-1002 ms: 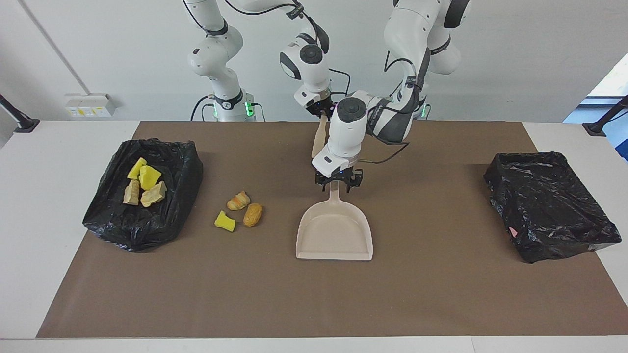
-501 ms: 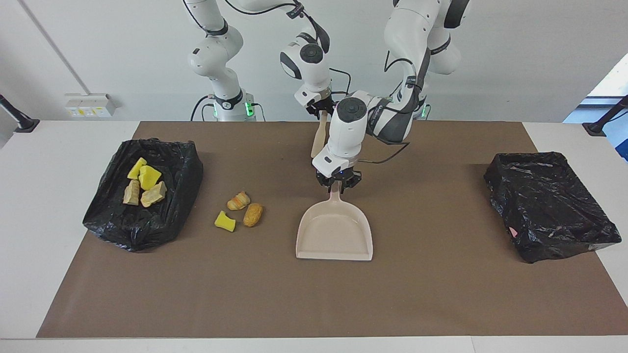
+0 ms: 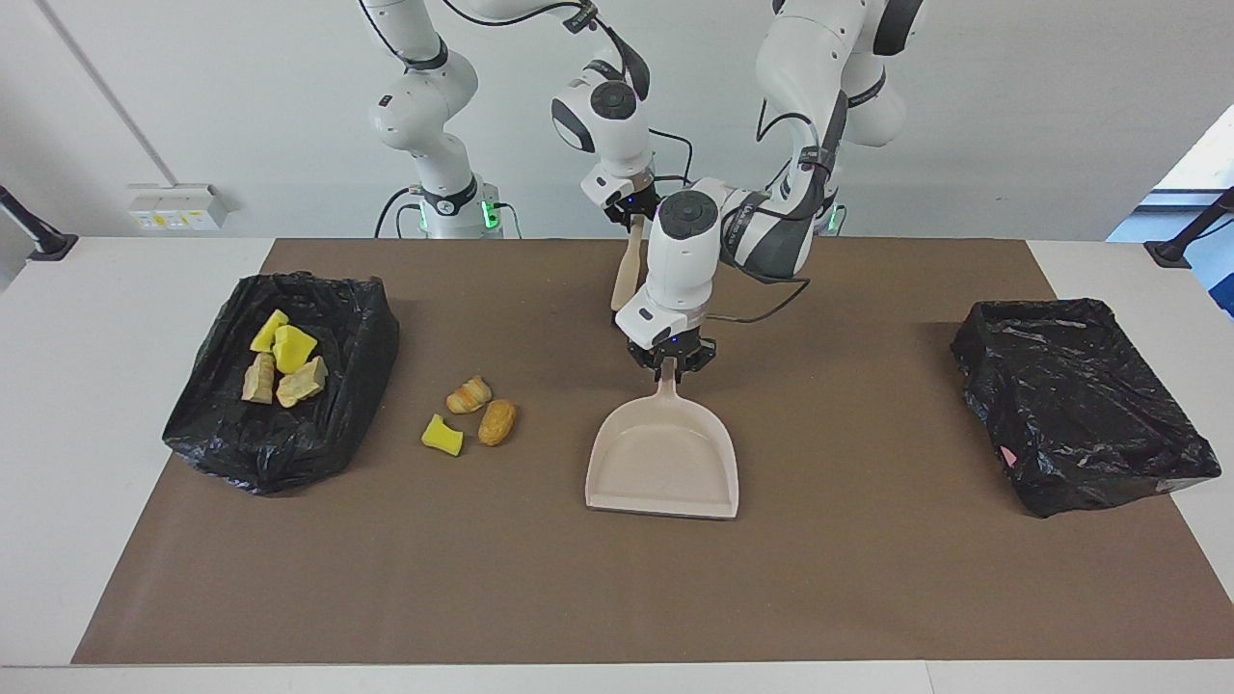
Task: Sweep and dump trash in bin
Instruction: 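Place the dustpan near the pieces while the right gripper lifts the brush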
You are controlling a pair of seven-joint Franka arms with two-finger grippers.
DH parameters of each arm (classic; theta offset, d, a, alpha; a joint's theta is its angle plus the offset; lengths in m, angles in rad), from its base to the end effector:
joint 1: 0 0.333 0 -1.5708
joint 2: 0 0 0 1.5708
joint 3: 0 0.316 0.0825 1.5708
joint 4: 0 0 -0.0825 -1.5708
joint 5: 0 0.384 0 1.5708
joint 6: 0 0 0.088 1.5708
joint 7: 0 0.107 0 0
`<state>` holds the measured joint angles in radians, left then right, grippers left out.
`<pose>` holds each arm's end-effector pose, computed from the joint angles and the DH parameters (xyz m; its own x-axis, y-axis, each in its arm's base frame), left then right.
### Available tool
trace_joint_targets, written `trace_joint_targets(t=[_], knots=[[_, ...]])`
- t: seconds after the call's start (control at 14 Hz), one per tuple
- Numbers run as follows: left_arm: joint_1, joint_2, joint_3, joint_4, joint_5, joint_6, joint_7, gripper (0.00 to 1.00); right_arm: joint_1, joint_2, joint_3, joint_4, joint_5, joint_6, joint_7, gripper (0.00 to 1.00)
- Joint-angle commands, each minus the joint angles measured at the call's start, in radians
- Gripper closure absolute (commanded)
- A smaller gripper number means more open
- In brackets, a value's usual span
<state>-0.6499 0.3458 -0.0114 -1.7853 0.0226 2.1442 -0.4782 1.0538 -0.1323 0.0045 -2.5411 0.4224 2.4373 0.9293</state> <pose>0.5086 -0.3939 0.3623 0.9810 -0.1933 0.0186 -0.1932 -0.9811 -0.0076 0.2196 0.3921 0.3226 0.9589 -0.1676 -0.2289 -0.2050 -0.9671 -0.1509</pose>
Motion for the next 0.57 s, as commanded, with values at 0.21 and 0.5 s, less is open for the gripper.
trace_joint_targets(t=[0.21, 0.5], knots=[[0.048, -0.067, 0.021, 0.010, 0.020, -0.084, 0.263, 1.00, -0.011, -0.043, 0.003, -0.008, 0.001, -0.037, -0.003, 0.88], [0.122, -0.073, 0.021, 0.033, 0.017, -0.136, 0.545, 1.00, -0.012, -0.058, 0.002, -0.008, -0.020, -0.055, 0.010, 1.00]])
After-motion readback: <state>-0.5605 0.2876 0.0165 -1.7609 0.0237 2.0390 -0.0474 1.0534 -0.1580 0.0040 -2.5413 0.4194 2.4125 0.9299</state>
